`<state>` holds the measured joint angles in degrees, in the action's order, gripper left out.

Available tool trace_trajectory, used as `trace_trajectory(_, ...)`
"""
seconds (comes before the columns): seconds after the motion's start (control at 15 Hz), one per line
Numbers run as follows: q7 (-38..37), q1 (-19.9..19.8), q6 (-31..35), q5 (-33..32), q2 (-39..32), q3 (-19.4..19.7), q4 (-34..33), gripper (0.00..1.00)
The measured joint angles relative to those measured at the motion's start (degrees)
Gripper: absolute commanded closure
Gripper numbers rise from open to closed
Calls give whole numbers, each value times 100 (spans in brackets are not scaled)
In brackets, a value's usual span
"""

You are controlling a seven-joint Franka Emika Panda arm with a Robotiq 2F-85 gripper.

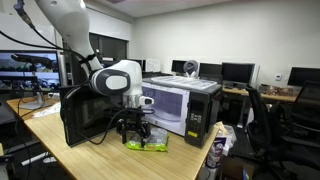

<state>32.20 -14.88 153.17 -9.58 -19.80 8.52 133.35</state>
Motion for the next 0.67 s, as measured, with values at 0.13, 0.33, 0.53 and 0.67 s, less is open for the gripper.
trace_trajectory(0.13,-5,0,11,0,0,1,-46,51)
trace_trajectory(0.33,-7,0,40,-1,-2,2,-90,73)
trace_trajectory(0.53,-7,6,40,-7,-1,1,-96,92)
trace_trajectory(0.67,-7,9,39,-12,13,-1,-99,96)
